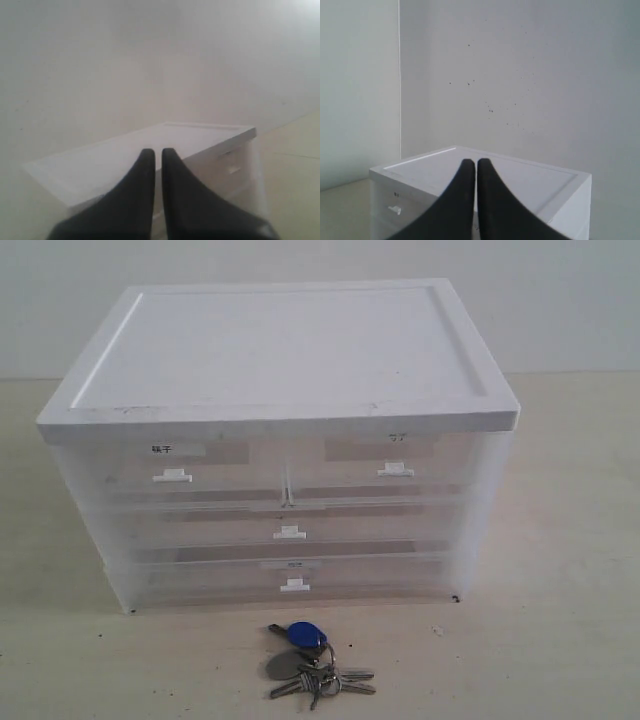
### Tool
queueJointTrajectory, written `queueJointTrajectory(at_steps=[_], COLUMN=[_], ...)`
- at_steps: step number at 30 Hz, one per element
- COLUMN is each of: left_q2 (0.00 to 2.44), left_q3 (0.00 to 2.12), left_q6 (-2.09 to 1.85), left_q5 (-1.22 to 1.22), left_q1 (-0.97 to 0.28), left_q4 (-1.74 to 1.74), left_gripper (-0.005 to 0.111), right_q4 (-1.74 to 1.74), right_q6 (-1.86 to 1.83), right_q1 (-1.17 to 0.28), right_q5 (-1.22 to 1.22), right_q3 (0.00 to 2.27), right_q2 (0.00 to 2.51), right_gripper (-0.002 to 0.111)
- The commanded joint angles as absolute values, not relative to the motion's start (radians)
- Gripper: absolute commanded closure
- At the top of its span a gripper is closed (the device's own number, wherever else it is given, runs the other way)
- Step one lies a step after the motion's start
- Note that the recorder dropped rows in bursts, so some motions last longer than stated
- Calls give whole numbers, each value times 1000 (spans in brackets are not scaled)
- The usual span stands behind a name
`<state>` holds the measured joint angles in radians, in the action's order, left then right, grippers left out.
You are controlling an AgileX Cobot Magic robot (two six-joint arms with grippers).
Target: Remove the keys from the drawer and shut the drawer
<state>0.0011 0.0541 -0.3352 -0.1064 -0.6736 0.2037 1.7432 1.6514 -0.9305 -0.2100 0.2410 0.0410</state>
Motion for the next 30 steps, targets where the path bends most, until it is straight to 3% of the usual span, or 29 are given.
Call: queueJointTrajectory(at_steps=[1, 16, 30], left_q2=[0, 0, 0], left_q3=[25, 24, 0], left_q6=[-139, 155, 151], left_q5=[-103, 22, 129], left_q1=[-526, 29, 37], left_q4=[33, -155, -155], left_gripper=[102, 102, 102], right_q4=[1744, 1744, 1744], right_q6=[1654, 1657, 1659], right_q1=[-928, -928, -928], right_q5=[-215, -215, -213], right_q3=[239, 239, 239], right_q2=[38, 38, 38], right_gripper=[109, 109, 109])
